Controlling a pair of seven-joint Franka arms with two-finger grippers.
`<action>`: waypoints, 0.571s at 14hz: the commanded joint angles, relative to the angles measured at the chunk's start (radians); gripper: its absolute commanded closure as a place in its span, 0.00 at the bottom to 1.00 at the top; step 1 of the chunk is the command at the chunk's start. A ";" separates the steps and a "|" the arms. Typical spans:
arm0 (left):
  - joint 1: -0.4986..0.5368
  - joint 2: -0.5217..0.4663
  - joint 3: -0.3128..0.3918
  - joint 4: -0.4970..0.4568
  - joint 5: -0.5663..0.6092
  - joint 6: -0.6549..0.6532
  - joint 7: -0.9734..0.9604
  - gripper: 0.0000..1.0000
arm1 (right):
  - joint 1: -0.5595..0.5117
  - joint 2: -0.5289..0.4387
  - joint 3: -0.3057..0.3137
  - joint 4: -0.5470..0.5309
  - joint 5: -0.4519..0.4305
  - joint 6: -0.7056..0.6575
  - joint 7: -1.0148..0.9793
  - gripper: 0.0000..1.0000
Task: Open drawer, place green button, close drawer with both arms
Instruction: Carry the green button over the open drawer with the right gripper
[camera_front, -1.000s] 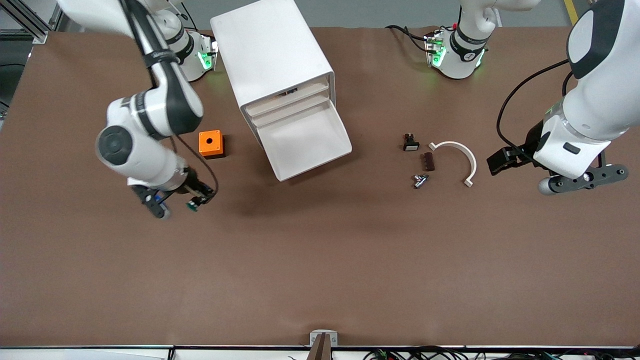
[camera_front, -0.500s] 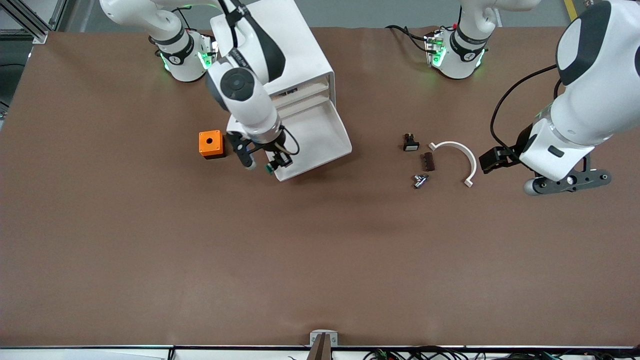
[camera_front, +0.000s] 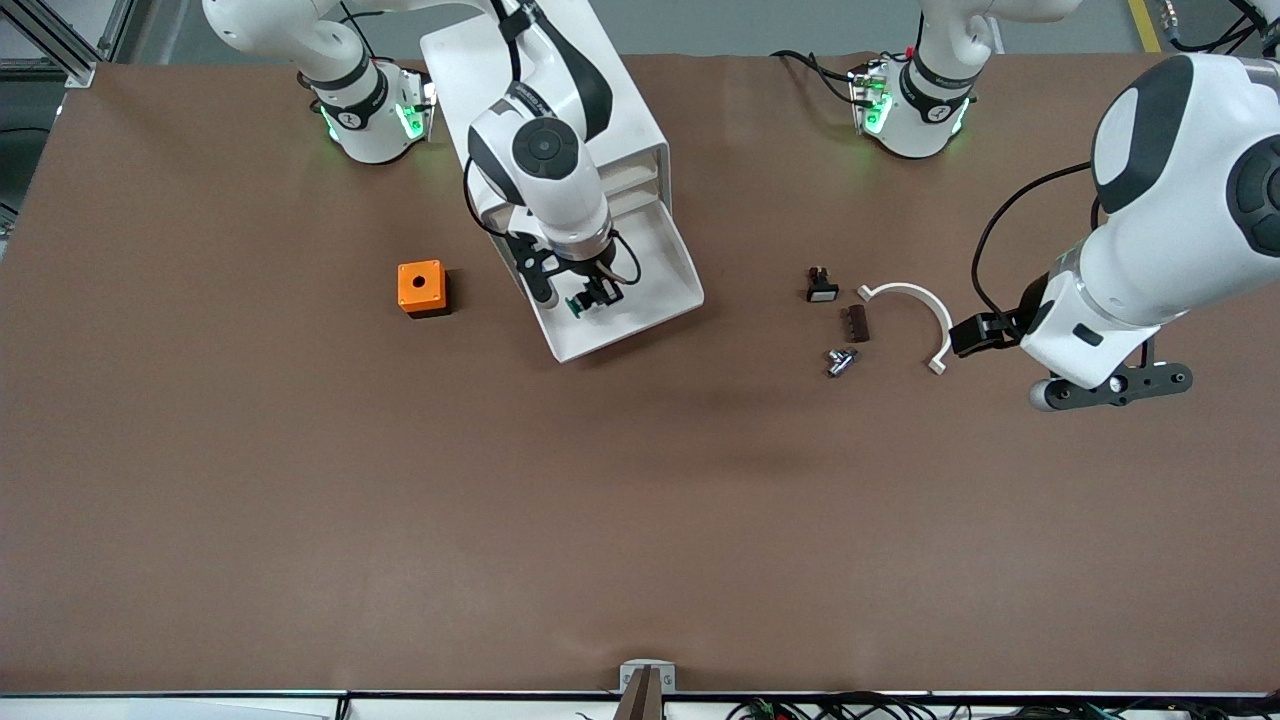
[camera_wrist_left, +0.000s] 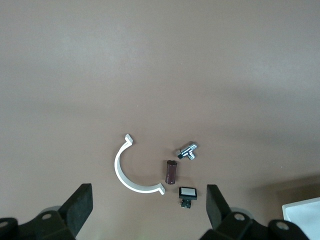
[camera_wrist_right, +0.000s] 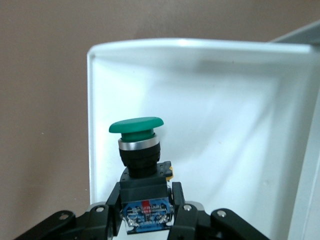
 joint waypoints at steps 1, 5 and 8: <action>0.000 -0.003 -0.003 -0.005 0.017 0.010 0.022 0.00 | 0.025 0.059 -0.011 0.060 0.010 -0.001 0.042 1.00; -0.001 -0.003 -0.003 -0.003 0.011 0.008 0.023 0.00 | 0.041 0.107 -0.012 0.095 0.010 -0.002 0.045 1.00; -0.004 0.019 -0.004 -0.005 0.011 0.023 0.025 0.00 | 0.041 0.120 -0.012 0.109 0.009 -0.002 0.059 1.00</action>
